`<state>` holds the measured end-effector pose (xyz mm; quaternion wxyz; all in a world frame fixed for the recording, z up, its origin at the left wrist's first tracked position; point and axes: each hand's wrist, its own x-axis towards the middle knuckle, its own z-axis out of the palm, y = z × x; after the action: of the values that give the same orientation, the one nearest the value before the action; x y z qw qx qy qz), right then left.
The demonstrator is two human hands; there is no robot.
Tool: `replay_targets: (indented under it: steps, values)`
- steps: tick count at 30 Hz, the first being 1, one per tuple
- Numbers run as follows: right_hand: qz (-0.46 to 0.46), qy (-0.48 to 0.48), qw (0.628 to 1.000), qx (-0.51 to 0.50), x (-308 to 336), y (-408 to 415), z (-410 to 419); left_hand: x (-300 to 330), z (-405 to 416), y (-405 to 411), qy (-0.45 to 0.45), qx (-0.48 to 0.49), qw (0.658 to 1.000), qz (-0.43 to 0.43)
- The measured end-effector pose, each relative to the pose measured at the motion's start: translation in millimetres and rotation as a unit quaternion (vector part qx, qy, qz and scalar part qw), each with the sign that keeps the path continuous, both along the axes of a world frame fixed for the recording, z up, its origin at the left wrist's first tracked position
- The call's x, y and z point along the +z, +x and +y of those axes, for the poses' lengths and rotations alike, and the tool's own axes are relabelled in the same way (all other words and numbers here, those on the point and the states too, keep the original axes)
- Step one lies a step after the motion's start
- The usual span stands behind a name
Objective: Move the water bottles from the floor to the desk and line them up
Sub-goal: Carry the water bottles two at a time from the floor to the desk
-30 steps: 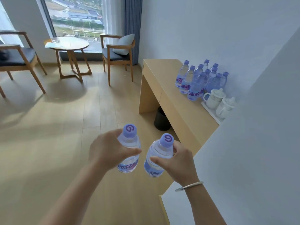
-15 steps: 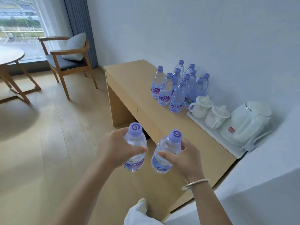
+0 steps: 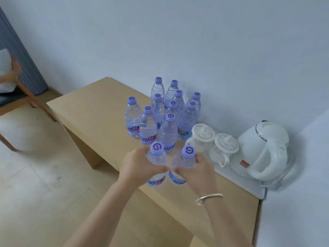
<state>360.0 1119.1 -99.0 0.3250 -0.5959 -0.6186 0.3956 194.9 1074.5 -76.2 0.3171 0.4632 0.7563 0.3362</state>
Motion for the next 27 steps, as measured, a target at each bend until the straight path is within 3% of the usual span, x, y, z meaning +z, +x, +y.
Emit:
replay_targets:
  steps: [12,23,27]
  values:
    - [-0.044,-0.016,0.984,-0.172,-18.1,-32.5,62.0,-15.6,107.8,-26.9,-0.044,-0.169,0.985,-0.005]
    - [-0.012,-0.036,0.975,-0.217,-18.6,-46.8,61.3,-37.2,111.4,-40.9,-0.012,-0.285,0.958,0.028]
    - [-0.014,-0.008,0.969,-0.247,-17.9,-54.5,50.3,-40.6,110.6,-49.5,-0.069,-0.311,0.946,0.066]
